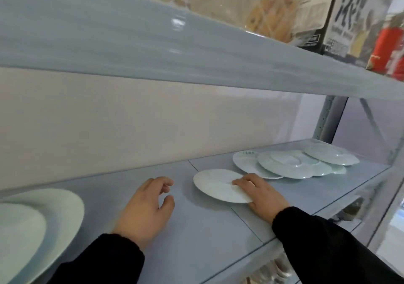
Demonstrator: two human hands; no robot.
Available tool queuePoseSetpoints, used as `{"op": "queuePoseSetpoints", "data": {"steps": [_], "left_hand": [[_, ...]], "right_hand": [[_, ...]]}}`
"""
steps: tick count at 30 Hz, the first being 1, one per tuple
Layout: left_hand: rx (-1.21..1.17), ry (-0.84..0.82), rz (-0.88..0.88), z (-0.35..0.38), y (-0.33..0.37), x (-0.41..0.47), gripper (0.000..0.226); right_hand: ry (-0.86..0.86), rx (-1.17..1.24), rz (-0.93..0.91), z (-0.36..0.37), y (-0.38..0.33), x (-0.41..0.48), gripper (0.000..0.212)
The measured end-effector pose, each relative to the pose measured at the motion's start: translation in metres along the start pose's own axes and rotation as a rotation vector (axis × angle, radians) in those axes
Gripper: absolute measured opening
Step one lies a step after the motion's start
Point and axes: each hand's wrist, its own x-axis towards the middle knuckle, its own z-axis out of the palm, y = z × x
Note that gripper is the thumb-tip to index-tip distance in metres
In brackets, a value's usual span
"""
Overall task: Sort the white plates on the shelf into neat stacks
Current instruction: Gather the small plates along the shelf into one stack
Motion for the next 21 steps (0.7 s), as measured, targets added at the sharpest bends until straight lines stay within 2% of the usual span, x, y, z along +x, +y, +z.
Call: {"op": "queuePoseSetpoints", "data": {"steps": [6,10,13,15,17,19,21], "left_hand": [[0.034,0.024,-0.069,-0.007,0.002,-0.002,0.031],[0.082,0.052,-0.107,-0.009,-0.004,0.002,0.040],[0.095,0.107,-0.176,-0.016,-0.008,0.000,0.037],[0.111,0.183,-0.237,-0.021,-0.009,-0.004,0.032],[0.137,0.249,-0.276,-0.023,-0.009,-0.006,0.026],[0.170,0.286,-0.302,-0.021,-0.008,-0.006,0.025],[0.202,0.297,-0.316,-0.020,-0.010,-0.006,0.025]], "right_hand": [[0.027,0.099,-0.062,0.000,0.003,0.001,0.063],[0.048,0.152,-0.194,0.005,0.001,0.005,0.064],[0.057,0.365,-0.221,-0.005,-0.008,0.014,0.054],[0.114,0.558,-0.154,-0.021,-0.019,0.037,0.038],[0.117,0.781,-0.003,-0.030,-0.027,0.065,0.028],[0.002,1.049,0.155,-0.025,-0.034,0.080,0.027],[-0.096,1.155,0.256,-0.002,-0.034,0.084,0.017]]}}
